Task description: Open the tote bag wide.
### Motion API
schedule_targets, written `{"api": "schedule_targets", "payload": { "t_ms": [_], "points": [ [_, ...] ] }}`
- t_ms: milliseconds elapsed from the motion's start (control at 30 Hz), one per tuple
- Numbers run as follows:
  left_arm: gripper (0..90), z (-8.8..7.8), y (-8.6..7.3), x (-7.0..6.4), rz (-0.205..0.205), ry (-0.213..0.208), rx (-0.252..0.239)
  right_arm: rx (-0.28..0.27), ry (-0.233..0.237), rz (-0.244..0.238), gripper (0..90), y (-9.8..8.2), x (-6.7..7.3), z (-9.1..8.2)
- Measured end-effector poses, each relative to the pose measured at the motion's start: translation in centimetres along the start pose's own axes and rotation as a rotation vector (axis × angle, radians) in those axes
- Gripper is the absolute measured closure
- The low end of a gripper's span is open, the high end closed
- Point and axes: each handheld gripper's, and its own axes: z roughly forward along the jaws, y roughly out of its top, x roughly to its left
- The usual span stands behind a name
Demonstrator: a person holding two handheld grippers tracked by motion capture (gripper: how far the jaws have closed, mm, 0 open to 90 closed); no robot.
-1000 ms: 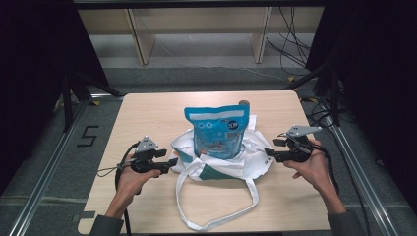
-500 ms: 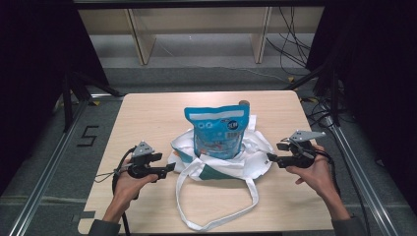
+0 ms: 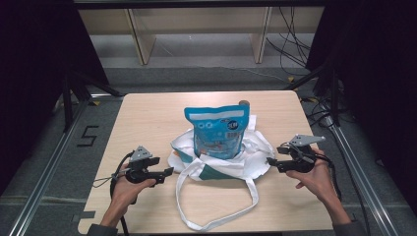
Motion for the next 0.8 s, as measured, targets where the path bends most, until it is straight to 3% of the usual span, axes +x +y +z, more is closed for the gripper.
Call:
{"api": "schedule_targets", "payload": {
  "t_ms": [33, 67, 100, 167, 200, 233, 267, 300, 367, 400, 567, 633, 667, 700, 733, 800],
  "points": [
    [28.4, 0.2, -0.1, -0.2, -0.030, -0.001, -0.022, 0.002, 0.005, 0.034, 38.9, -0.1, 0.3, 0.1],
    [28.4, 0.1, -0.2, -0.2, -0.019, -0.003, -0.018, 0.000, 0.002, 0.003, 38.9, -0.2, 0.0, 0.2],
    [28.4, 0.1, -0.3, -0.2, -0.021, -0.001, -0.024, -0.003, -0.003, 0.005, 38.9, -0.4, 0.0, 0.3],
    [28.3, -0.1, -0.4, -0.2, -0.002, -0.003, -0.003, 0.008, -0.003, 0.027, 38.7, -0.6, 0.0, 0.4],
    [28.1, 0.0, -0.6, -0.5, -0.019, 0.000, -0.018, 0.018, 0.001, 0.044, 38.6, -0.7, 0.0, 0.4],
    [28.1, -0.1, -0.7, -0.4, 0.004, -0.001, 0.004, 0.007, -0.006, 0.016, 38.6, -0.7, -0.2, 0.5],
    [28.0, 0.0, -0.8, -0.6, -0.017, -0.003, -0.010, 0.006, 0.000, 0.003, 38.5, -0.8, -0.4, 0.5],
    [27.9, 0.0, -0.9, -0.6, -0.011, -0.001, -0.018, 0.005, -0.006, -0.003, 38.5, -0.9, -0.4, 0.5],
    [27.7, -0.1, -1.1, -0.6, 0.001, -0.005, 0.002, 0.013, -0.004, 0.025, 38.5, -0.9, -0.4, 0.4],
    [27.5, 0.1, -1.2, -0.8, -0.025, -0.003, -0.010, 0.006, -0.005, 0.027, 38.5, -1.0, -0.4, 0.5],
    [26.7, 0.1, -1.4, -1.2, -0.008, 0.001, -0.011, 0.007, -0.009, 0.010, 38.4, -1.1, -0.6, 0.5],
    [26.2, 0.1, -1.5, -1.5, -0.017, -0.007, -0.022, 0.005, -0.009, 0.018, 38.3, -1.2, -0.5, 0.4],
    [26.1, -0.1, -1.6, -1.4, 0.006, -0.006, -0.002, 0.009, 0.000, 0.022, 38.3, -1.2, -0.4, 0.4],
    [25.9, 0.1, -1.7, -1.6, -0.015, -0.007, -0.023, 0.012, -0.004, 0.038, 38.1, -1.2, -0.1, 0.2],
    [25.6, -0.1, -1.7, -1.6, 0.006, -0.006, -0.009, 0.008, -0.006, 0.027, 37.4, -1.3, -0.1, 0.2],
    [24.9, -0.2, -1.9, -1.9, -0.003, 0.002, -0.018, 0.007, -0.006, 0.033, 36.8, -1.4, 0.1, 0.1]
  ]
}}
